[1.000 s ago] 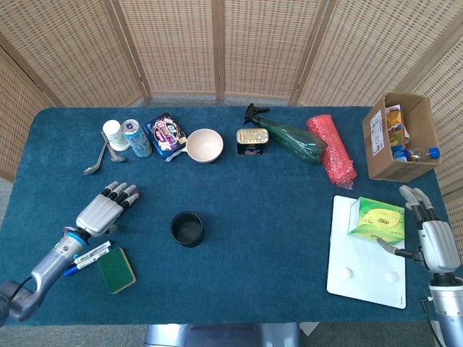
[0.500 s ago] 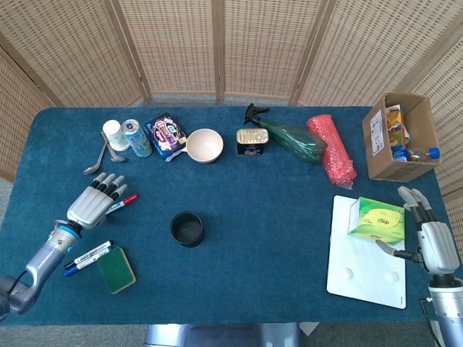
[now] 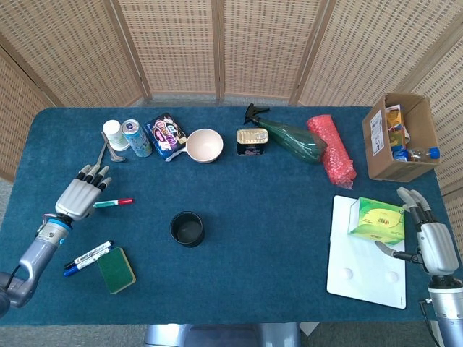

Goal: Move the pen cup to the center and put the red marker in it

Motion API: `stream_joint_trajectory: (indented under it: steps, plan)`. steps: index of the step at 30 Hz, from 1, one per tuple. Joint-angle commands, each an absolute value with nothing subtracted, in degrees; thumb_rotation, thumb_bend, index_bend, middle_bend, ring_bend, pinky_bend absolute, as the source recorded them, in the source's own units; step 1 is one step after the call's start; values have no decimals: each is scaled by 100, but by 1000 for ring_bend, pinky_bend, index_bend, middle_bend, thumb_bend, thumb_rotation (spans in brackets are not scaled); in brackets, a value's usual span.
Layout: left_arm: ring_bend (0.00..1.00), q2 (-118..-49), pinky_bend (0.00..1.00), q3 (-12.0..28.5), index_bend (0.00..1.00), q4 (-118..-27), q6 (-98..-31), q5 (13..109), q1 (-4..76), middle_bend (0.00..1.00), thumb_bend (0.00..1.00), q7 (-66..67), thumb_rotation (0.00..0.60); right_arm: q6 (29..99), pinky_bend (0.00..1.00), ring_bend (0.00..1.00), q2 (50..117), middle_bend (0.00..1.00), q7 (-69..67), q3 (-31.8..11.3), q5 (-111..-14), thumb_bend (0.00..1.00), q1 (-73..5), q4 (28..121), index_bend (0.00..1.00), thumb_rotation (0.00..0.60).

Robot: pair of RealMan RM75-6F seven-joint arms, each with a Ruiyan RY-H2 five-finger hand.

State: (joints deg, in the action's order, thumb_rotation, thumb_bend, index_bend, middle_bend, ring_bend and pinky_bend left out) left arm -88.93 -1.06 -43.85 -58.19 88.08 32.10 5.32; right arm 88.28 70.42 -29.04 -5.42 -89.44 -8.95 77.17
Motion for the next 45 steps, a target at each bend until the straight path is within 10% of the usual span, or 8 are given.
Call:
stream_joint_trajectory:
  steps: [1, 45]
  plan:
    - [0, -8792, 129, -83, 277, -4679, -5870, 8776, 3180, 0, 271, 284, 600, 8828, 274, 0, 7033, 89, -2927, -537, -8953, 0, -893, 7725, 0, 600]
    - [0, -8971, 145, 146, 449, -5101, -5280, 8167, 3364, 0, 359, 978, 600, 8792, 273, 0, 6989, 101, -3229, -480, -9030, 0, -904, 7755, 0, 600]
